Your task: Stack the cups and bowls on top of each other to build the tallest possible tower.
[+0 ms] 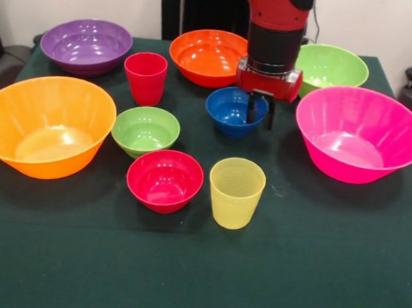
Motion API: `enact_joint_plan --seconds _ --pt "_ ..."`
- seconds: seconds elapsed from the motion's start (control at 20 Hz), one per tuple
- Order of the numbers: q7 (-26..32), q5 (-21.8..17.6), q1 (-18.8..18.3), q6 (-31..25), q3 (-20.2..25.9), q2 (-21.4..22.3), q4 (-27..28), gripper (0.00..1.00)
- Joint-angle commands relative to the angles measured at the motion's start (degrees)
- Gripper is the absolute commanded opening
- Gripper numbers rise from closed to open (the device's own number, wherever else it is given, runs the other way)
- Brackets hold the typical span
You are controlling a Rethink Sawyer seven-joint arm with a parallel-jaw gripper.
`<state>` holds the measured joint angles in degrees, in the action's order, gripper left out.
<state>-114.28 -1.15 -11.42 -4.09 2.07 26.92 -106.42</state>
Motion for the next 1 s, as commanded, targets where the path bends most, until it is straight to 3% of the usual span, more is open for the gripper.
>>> enact_joint_plan --seconds 0.05,0.55,0.75,1.0 --pt "-5.17 1.07 1.57 -6.60 1.37 -1.61 3.78 0.00" --pt "-6.87 3.01 5.51 -10.43 -2.57 -2.83 8.24 0.00" --pt "-7.42 3.93 8.17 -12.57 -5.34 -4.58 12.38 0.00" --pt "-7.95 5.31 11.84 -19.54 -9.83 -6.25 19.20 0.00"
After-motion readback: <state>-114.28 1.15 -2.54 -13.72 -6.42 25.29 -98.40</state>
